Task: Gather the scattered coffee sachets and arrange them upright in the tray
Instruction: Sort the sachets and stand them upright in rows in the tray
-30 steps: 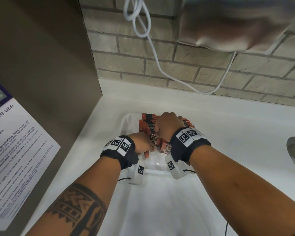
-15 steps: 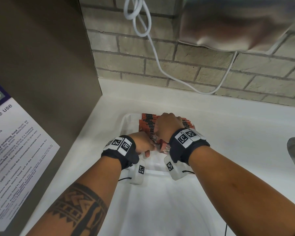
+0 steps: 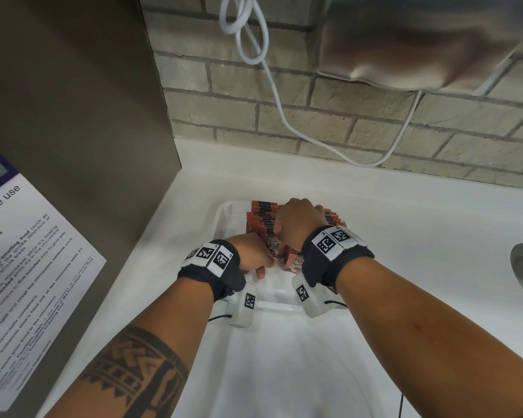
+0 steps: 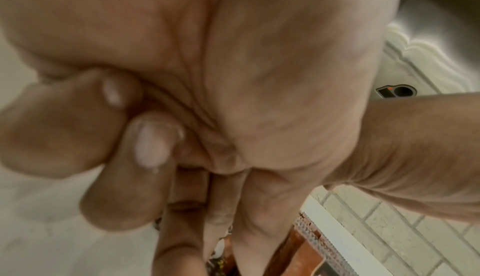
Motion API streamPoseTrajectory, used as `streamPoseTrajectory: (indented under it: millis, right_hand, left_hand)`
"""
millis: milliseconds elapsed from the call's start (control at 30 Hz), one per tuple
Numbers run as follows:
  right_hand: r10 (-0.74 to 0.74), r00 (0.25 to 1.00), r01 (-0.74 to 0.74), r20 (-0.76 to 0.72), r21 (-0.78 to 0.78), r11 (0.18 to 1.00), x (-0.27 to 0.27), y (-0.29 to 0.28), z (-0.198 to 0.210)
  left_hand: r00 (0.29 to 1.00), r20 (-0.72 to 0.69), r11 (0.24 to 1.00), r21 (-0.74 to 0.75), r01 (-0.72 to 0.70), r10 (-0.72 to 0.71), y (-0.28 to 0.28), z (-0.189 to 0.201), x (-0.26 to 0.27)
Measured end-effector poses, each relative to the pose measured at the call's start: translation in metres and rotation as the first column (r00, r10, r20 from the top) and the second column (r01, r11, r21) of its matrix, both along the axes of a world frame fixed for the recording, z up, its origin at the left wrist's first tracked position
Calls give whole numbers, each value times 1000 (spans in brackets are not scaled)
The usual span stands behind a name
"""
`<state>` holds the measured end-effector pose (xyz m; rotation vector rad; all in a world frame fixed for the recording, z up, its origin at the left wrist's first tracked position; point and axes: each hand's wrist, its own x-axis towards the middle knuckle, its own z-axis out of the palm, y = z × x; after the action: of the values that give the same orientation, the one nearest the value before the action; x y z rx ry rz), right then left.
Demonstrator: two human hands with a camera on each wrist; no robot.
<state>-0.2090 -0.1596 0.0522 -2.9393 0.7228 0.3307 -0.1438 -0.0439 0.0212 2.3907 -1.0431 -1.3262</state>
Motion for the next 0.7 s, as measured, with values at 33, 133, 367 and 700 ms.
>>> streamPoseTrajectory:
  millis: [33,133,367,700]
  right_hand:
    - [-4,1000,4,4,5,1000,0,-1,0]
    - [-12,1000,11,19,19,1000,0,-3,-1]
    - [-7,1000,6,28,23,1000,0,-7,-1]
    - [-4,1000,4,-8,-26,1000,-2,2,-4]
  left_hand:
    - [1000,-1,1000,-1,-2,2,0,0,0]
    - [1000,-9,1000,0,-2,2,0,1,0]
    - [1000,10,1000,16,0,0,0,2,-2]
    - [1000,-11,1000,-9,-24,24,0,-1,-3]
